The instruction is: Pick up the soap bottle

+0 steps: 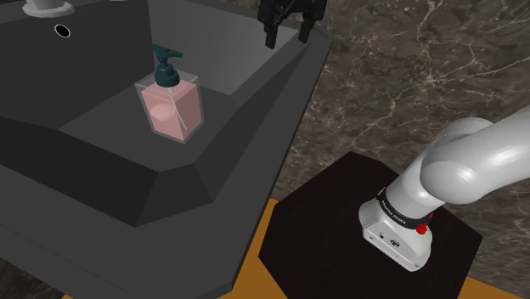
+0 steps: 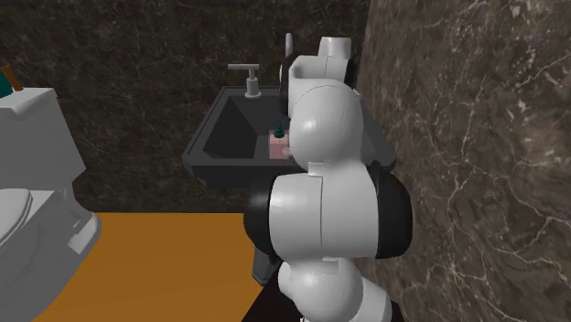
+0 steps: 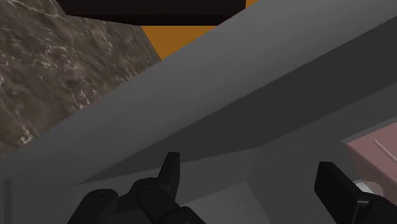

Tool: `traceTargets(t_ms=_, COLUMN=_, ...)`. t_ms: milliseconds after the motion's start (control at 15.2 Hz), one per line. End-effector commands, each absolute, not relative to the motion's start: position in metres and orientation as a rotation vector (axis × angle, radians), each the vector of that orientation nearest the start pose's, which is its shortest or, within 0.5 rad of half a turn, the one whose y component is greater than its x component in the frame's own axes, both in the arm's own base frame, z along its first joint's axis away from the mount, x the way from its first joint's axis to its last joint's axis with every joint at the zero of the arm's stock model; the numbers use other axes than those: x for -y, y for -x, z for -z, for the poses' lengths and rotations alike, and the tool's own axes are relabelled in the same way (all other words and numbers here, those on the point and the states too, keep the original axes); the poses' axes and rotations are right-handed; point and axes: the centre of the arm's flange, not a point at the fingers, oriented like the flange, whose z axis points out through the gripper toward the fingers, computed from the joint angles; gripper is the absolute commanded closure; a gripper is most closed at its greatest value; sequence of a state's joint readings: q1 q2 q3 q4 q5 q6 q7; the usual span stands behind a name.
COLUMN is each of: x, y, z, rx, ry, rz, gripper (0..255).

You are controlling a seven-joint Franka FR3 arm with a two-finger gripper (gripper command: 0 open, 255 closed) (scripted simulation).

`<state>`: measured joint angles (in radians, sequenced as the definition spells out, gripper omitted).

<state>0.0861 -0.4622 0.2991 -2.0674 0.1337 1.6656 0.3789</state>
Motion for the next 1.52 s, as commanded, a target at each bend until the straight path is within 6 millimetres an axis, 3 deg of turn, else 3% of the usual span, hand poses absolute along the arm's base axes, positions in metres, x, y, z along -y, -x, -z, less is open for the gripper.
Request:
traceTargets(t_ms=0, x=-0.216, y=-0.384, z=-0.609, rx=-0.049, ry=3.119, rz=0.055, gripper=0)
traceTargets(t_ms=1122, x=-0.419, y=-0.468, z=-0.618, rx=-0.051, ry=3.086, rz=0.014, gripper=0)
traceTargets(t_ms=1452, x=-0.419, y=-0.468, z=-0.592, rx=-0.051, ry=3.086, rz=0.014, gripper=0)
